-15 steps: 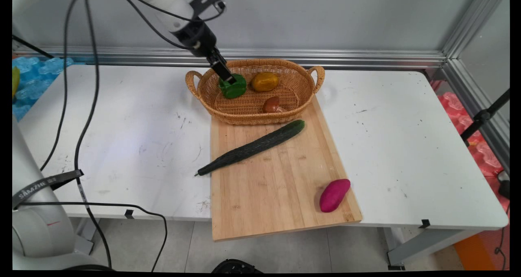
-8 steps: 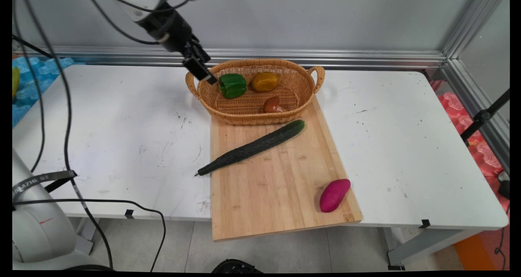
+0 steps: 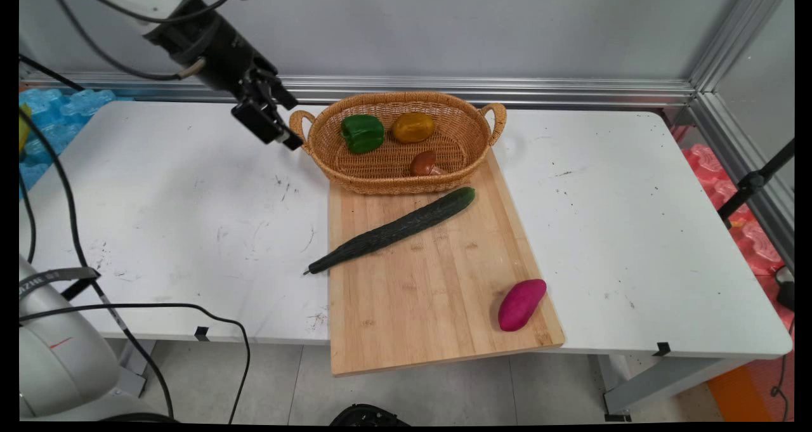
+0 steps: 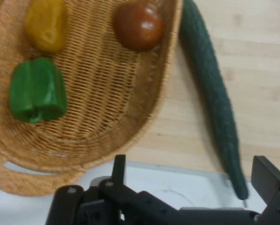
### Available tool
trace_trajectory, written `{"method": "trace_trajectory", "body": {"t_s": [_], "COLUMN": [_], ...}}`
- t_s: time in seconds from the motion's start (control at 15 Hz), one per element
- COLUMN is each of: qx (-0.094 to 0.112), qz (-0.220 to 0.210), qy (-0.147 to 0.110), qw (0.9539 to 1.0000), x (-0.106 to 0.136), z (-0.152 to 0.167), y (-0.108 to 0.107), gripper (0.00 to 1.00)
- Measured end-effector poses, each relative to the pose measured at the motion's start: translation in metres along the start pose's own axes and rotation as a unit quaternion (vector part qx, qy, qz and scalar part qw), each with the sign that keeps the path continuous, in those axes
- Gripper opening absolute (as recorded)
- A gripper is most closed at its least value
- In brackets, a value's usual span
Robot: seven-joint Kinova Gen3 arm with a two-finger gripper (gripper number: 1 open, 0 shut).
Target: Pick up the cucumber from the cutting board
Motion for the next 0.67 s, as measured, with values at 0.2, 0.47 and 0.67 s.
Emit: {"method": "trace_trajectory", "body": {"t_s": [0.2, 0.47, 0.67], "qx": [-0.005, -0.001, 0.005], "qz": [-0.014, -0.037, -0.048], "qy": [0.002, 0.006, 0.001], "qw": [0.9999, 0.9993, 0.9989], "x": [0.001, 0.019, 0.036], "z": [-0.002, 0.018, 0.044], "y": [0.025, 0.055, 0.070], "gripper": [1.00, 1.00, 1.00]}}
